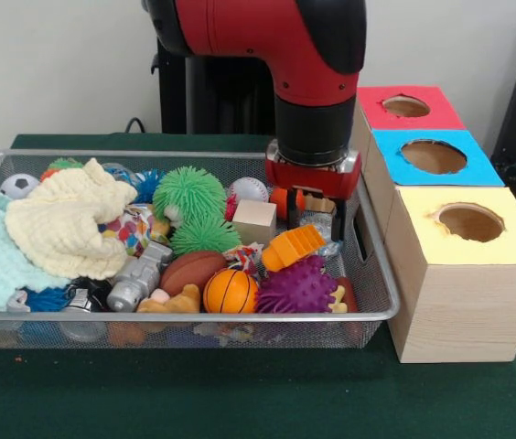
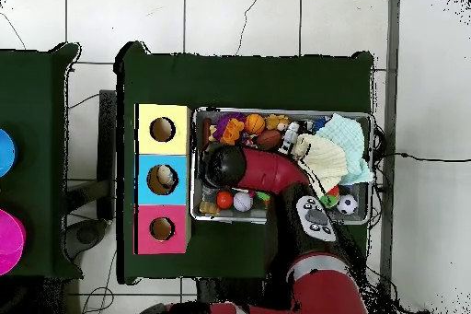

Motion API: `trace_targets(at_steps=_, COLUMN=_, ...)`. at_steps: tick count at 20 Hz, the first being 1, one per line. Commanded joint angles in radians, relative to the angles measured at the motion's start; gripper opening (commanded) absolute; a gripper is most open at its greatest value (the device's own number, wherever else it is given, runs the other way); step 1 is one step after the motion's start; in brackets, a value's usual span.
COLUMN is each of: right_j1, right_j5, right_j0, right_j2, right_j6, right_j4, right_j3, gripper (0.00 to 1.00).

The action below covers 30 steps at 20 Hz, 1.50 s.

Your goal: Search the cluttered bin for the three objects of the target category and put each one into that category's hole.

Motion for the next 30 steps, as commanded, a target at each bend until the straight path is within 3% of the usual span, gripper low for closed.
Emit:
trace_targets(at_steps=1, right_j1=0.109, right_j5=-0.055, right_j0=0.005, right_j2=0.004, right_j6=0.181, right_j4=0.040, right_j3=-0.008, gripper=1.00)
trace_targets(at_steps=11, right_j1=0.187, right_j5=0.036, right_j0=-0.012, right_j2=0.002, right_j6=0.127, right_j4=0.031, right_j3=-0.043, gripper=1.00)
trace_targets(at_steps=18, right_j1=0.251, right_j5=0.148, right_j0=-0.071, right_j2=0.043, right_j6=0.014, right_j4=0.006, right_j3=-0.092, gripper=1.00)
trace_targets(at_steps=22, right_j1=0.315, right_j5=0.164, right_j0=-0.111, right_j2=0.072, right_j6=-0.064, right_j4=-0.031, right_j3=-0.147, gripper=1.00)
trace_targets(at_steps=30, right_j1=0.394, right_j5=0.143, right_j0=-0.152, right_j2=0.111, right_j6=-0.112, right_j4=-0.085, right_j3=-0.228, gripper=1.00)
